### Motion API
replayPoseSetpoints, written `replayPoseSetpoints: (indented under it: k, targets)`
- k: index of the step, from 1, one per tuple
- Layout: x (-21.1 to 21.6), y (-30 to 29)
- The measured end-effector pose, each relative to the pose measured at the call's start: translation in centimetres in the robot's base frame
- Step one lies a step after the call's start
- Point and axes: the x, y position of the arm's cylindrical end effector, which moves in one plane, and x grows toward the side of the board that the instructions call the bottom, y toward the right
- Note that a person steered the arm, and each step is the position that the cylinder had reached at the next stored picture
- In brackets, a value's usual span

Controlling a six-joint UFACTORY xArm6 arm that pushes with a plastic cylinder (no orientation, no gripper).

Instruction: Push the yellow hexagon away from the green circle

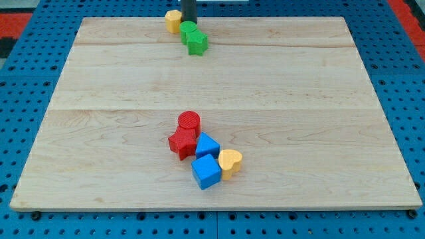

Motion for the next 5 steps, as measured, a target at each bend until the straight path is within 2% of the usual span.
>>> replayPoseSetpoints:
  k: [1, 2, 3, 4, 5]
  targets:
    - [0.5, -1.2]
    - [-2.5, 1.1]
    - [-2.4, -1.5]
    - [-0.6, -6.0]
    - [0.8, -6.6]
